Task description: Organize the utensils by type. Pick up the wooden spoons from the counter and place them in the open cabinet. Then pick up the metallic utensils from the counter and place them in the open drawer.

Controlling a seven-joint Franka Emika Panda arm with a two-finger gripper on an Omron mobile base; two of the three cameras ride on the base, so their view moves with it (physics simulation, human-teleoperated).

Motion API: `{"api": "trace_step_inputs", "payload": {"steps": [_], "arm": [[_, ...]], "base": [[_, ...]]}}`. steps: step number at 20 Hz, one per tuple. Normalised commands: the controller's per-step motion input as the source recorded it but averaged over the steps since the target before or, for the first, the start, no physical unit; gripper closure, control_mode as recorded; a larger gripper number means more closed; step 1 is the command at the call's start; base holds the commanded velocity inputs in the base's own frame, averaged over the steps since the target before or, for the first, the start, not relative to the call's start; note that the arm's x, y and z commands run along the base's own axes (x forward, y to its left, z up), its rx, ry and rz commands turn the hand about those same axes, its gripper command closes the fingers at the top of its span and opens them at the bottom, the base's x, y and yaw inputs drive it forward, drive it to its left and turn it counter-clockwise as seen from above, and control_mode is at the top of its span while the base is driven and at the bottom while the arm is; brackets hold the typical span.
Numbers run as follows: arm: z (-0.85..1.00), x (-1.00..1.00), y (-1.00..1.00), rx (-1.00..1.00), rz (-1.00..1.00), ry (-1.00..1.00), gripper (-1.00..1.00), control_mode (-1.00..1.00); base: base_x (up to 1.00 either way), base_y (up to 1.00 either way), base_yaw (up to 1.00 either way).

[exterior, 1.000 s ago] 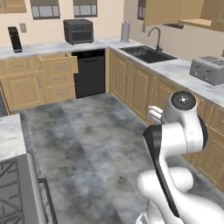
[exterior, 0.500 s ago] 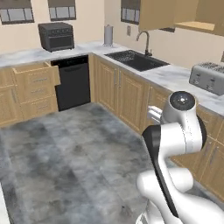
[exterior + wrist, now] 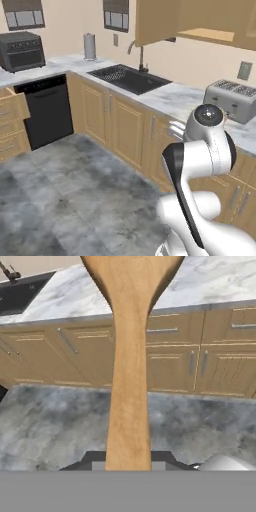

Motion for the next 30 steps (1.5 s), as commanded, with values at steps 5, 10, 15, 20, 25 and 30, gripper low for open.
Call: {"api": "trace_step_inputs", "payload": {"steps": [5, 10, 15, 20, 25, 30], "arm": [[0.0, 0.0, 0.0, 0.0, 0.0, 0.0, 1.0, 1.0], [0.0, 0.0, 0.0, 0.0, 0.0, 0.0, 1.0, 1.0], [0.0, 0.0, 0.0, 0.0, 0.0, 0.0, 1.0, 1.0], [0.0, 0.0, 0.0, 0.0, 0.0, 0.0, 1.0, 1.0], [0.0, 0.0, 0.0, 0.0, 0.0, 0.0, 1.0, 1.0], [0.0, 0.0, 0.0, 0.0, 0.0, 0.0, 1.0, 1.0]], "base": [[0.99, 0.0, -0.38], [0.85, 0.0, -0.4], [0.7, 0.02, -0.39], [0.41, 0.09, -0.31], [0.31, 0.33, -0.32], [0.53, 0.55, -0.23]]}}
